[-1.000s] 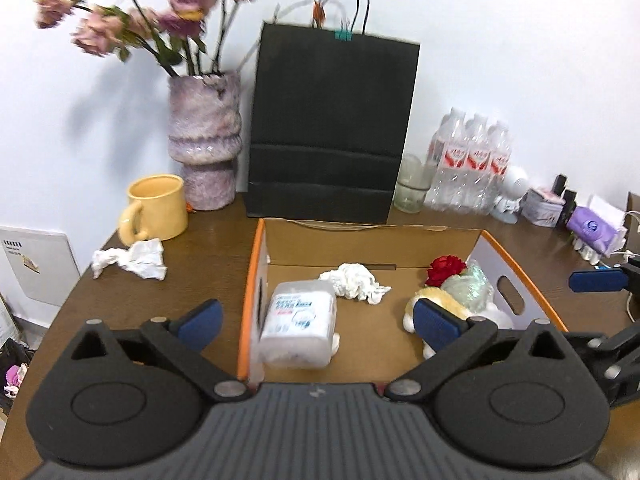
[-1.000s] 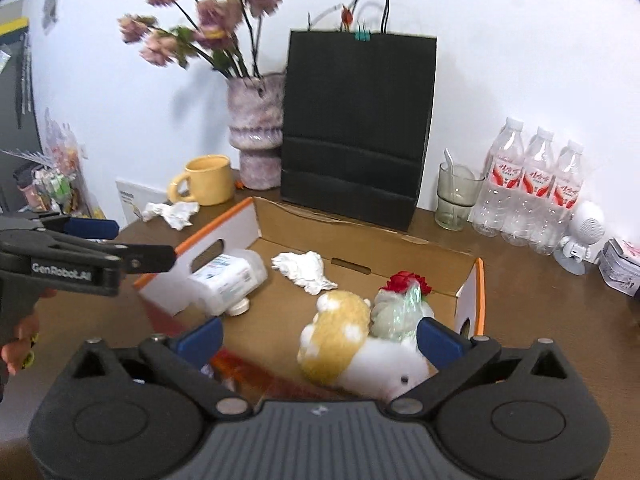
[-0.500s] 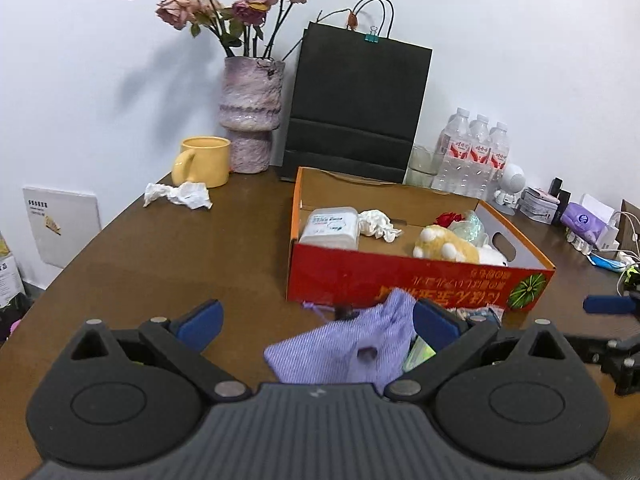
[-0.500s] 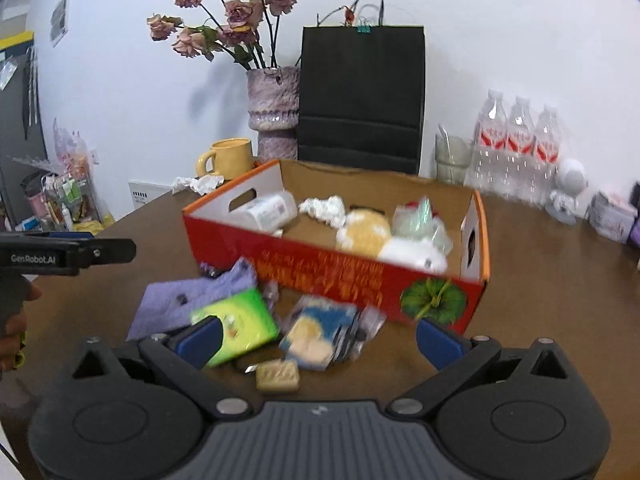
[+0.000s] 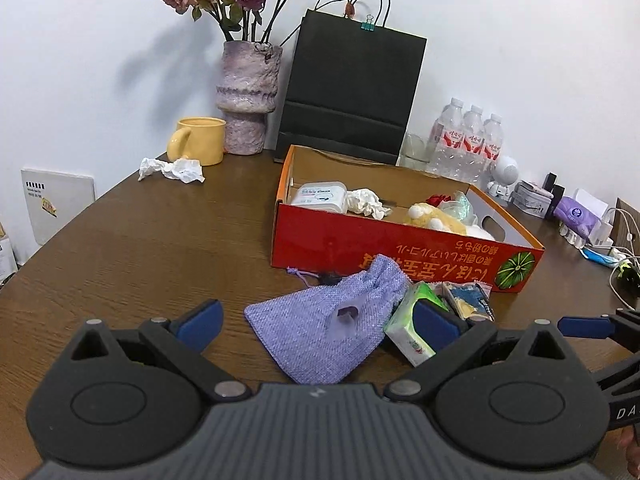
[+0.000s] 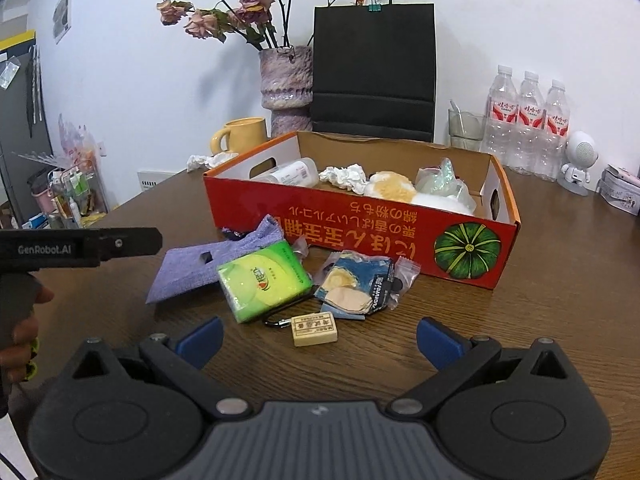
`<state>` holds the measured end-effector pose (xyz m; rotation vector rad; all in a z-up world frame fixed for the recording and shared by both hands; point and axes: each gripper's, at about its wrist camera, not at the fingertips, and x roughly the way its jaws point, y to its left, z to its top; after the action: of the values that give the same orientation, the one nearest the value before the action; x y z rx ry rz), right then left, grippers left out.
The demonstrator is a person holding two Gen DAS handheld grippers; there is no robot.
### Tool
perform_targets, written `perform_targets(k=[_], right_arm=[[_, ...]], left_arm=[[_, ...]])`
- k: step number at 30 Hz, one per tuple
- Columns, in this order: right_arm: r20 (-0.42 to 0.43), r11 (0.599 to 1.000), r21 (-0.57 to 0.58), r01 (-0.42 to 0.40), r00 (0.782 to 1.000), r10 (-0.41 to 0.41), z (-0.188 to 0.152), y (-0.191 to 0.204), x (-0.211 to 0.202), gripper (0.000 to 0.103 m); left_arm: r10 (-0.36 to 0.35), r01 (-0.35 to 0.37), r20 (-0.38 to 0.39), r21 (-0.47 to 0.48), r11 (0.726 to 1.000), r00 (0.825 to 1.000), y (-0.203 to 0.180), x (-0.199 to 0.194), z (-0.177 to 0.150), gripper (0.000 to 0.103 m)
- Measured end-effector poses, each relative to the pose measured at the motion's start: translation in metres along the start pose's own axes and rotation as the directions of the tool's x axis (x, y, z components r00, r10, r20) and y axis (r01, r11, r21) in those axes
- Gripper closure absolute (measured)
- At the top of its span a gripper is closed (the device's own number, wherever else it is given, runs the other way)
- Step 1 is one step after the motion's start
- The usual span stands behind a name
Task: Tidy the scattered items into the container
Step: 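Move both grippers back over the remaining items beside the box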
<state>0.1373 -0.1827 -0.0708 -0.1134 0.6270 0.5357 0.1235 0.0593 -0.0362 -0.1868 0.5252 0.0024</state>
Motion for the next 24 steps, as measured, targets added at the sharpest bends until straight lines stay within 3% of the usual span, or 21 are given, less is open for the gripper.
perform_targets(k=[8,11,14,18,24], right_arm=[[-0.014,1.000,0.003,-0.010,1.000,0.010,-0.003,-0.001,0.006,0.000],[-0.018,1.000,-0.013,-0.015,1.000,0.015,-0.004,0.001,0.009,0.006],[-0.025,0.999,-0.037,-0.010,1.000,0.009,-0.003,0.004,0.017,0.015],[-0.039,0.998,-0.063,-0.005,0.999,0.002,0.000,0.005,0.032,0.043],[-0.085,0.997,-0.075,0.003,0.996,-0.009,0.003,0.004,0.050,0.065]], left_arm=[[-0.001,0.001,-0.007,0.004,1.000,1.000,-0.001,0.001,-0.002,0.000],[0.004,-0.004,-0.010,0.007,1.000,1.000,0.000,0.002,-0.003,0.000],[0.010,-0.010,-0.010,0.012,1.000,1.000,0.000,0.002,-0.003,0.001],[0.027,-0.027,-0.011,0.016,1.000,1.000,0.003,0.001,-0.004,0.004],[0.037,-0.037,-0.021,0.023,0.999,0.999,0.005,0.006,-0.002,0.010]])
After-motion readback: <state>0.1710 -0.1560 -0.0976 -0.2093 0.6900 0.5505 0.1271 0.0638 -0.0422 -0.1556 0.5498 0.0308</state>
